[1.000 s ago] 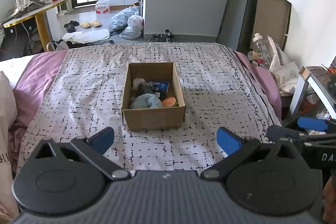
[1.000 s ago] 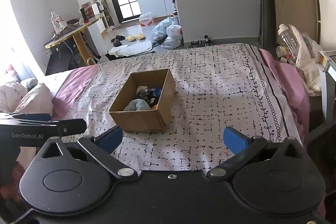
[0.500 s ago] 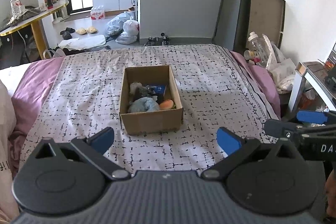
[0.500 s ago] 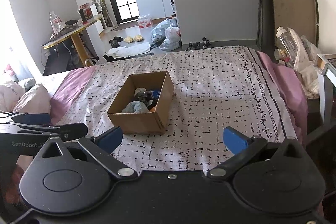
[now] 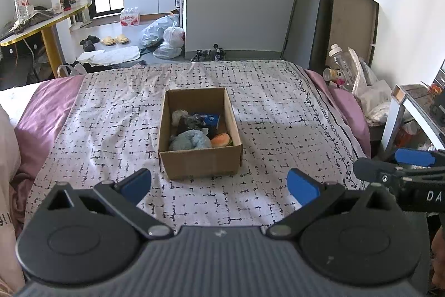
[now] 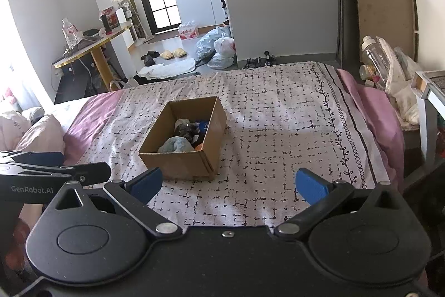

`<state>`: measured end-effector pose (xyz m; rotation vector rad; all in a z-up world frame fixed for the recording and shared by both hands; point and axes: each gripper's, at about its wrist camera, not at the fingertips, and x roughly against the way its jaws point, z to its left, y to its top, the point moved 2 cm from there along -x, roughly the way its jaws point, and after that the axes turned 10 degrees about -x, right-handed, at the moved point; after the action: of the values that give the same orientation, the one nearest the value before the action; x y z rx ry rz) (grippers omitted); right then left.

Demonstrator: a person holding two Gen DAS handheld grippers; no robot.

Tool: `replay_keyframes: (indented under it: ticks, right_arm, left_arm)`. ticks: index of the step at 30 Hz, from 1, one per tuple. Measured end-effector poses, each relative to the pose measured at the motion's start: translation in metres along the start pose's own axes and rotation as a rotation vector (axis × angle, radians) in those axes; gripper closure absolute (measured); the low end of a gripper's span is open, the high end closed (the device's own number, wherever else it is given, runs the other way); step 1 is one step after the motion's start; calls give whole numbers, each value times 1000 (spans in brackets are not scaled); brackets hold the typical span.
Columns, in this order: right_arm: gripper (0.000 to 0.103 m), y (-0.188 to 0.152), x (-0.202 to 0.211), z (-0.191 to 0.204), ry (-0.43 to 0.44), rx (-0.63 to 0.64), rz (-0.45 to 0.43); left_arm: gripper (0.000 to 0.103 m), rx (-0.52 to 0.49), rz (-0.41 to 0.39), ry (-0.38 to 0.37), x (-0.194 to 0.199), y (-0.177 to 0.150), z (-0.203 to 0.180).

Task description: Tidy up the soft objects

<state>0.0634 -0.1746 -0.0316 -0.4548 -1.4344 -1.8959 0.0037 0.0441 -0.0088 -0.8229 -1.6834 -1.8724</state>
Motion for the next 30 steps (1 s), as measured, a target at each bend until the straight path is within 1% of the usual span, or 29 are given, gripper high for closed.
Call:
replay_keyframes:
  ticks: [4, 26, 30]
  right_arm:
    - [0, 0, 0, 1, -24, 23, -11]
    - [0, -1, -2, 2, -27, 30, -10]
    - [0, -2, -3, -1, -26, 25, -7]
  left_arm:
    - [0, -4, -4, -1, 0, -1, 0]
    - [0, -9, -5, 7, -1, -1, 1]
    - [0, -6, -16, -3, 0, -1, 3]
